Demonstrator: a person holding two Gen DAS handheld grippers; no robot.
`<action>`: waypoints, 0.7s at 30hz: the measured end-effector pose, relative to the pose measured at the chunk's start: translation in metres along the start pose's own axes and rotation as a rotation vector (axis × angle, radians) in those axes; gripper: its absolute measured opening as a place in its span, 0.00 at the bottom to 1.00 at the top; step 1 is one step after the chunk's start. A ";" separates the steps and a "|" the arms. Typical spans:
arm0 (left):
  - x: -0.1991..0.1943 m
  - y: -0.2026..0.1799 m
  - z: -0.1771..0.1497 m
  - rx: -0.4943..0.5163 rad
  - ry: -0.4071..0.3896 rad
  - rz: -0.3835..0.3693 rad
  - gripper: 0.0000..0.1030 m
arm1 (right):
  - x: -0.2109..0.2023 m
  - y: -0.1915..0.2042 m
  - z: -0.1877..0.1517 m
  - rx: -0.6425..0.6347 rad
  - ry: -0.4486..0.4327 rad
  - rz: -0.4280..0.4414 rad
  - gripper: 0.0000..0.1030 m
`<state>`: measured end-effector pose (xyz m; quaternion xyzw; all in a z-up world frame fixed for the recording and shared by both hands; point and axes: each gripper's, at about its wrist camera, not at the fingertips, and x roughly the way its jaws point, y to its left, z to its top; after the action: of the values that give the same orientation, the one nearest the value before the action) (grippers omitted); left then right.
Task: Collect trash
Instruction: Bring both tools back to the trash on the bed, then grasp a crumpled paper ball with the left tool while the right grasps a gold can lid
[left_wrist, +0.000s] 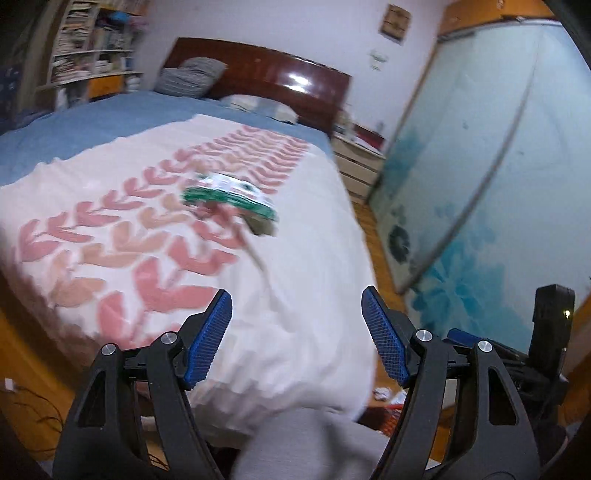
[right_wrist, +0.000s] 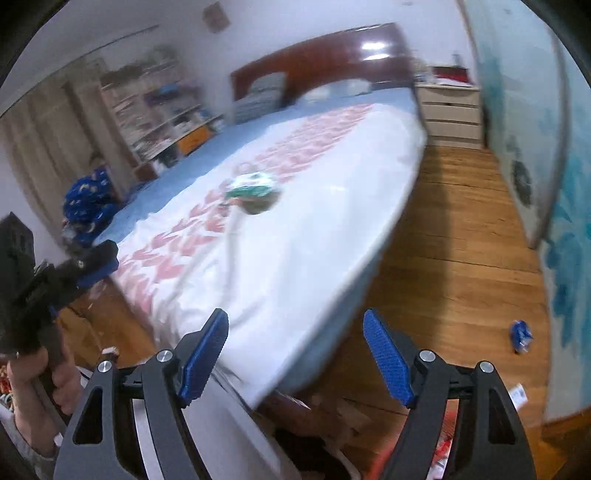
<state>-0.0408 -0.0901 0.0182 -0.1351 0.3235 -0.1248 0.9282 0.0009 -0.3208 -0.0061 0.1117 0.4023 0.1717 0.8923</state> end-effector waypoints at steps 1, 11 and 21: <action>0.001 0.011 0.006 -0.007 -0.011 0.009 0.71 | 0.011 0.006 0.009 0.007 0.010 0.015 0.73; 0.086 0.077 0.060 0.093 -0.018 0.136 0.77 | 0.066 0.043 0.019 0.045 0.070 0.073 0.73; 0.198 0.126 0.103 0.030 0.137 0.124 0.77 | 0.133 0.024 0.057 0.049 0.060 -0.009 0.73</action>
<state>0.1926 -0.0188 -0.0581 -0.0920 0.3921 -0.0811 0.9117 0.1206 -0.2493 -0.0508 0.1265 0.4334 0.1613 0.8776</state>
